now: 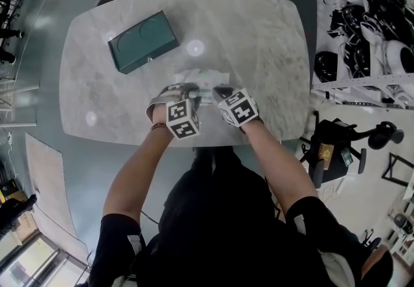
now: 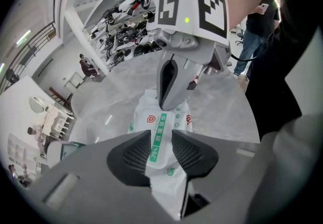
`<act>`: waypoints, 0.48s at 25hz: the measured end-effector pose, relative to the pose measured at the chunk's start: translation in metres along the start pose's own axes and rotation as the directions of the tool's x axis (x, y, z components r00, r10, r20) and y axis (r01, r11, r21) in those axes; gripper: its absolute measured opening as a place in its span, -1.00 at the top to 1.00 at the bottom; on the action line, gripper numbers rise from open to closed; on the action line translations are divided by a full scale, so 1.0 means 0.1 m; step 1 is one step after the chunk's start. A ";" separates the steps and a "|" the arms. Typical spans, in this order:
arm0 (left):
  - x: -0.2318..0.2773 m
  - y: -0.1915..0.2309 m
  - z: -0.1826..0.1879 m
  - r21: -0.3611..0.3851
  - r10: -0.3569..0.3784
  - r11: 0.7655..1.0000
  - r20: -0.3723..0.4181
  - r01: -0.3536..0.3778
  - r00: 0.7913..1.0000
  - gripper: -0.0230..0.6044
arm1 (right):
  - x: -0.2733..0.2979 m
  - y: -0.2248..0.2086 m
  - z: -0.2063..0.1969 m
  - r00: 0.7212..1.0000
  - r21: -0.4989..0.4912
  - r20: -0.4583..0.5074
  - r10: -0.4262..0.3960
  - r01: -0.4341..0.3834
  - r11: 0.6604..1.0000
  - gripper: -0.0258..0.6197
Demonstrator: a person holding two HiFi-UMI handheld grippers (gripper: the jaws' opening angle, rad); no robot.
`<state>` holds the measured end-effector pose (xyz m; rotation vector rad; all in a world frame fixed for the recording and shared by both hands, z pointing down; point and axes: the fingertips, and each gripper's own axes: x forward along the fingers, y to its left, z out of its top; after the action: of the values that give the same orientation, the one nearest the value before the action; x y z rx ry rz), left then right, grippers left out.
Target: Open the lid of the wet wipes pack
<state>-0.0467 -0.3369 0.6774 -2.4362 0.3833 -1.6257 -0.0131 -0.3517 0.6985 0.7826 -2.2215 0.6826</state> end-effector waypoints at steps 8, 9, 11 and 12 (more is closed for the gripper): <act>0.17 -0.09 -0.02 0.224 0.033 0.975 -0.108 -0.008 0.994 0.52 | -0.03 -0.01 0.01 0.999 -0.011 -0.036 0.015 -0.015 1.000 0.91; 0.16 -0.08 -0.02 0.213 0.025 0.977 -0.103 -0.002 0.994 0.52 | -0.03 -0.01 0.00 0.999 -0.024 -0.036 0.011 -0.012 1.000 0.91; 0.14 -0.07 -0.01 0.177 0.012 0.984 -0.083 0.003 0.996 0.55 | -0.02 -0.02 0.00 1.000 -0.033 -0.027 0.008 -0.009 0.999 0.91; 0.12 -0.06 0.00 0.158 0.010 0.988 -0.070 0.001 0.997 0.57 | -0.01 -0.02 -0.01 1.000 -0.029 -0.018 0.008 -0.009 1.000 0.91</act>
<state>-0.0417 -0.3346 0.6898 -2.2661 0.2599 -1.6758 -0.0109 -0.3524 0.6986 0.7503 -2.2149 0.6574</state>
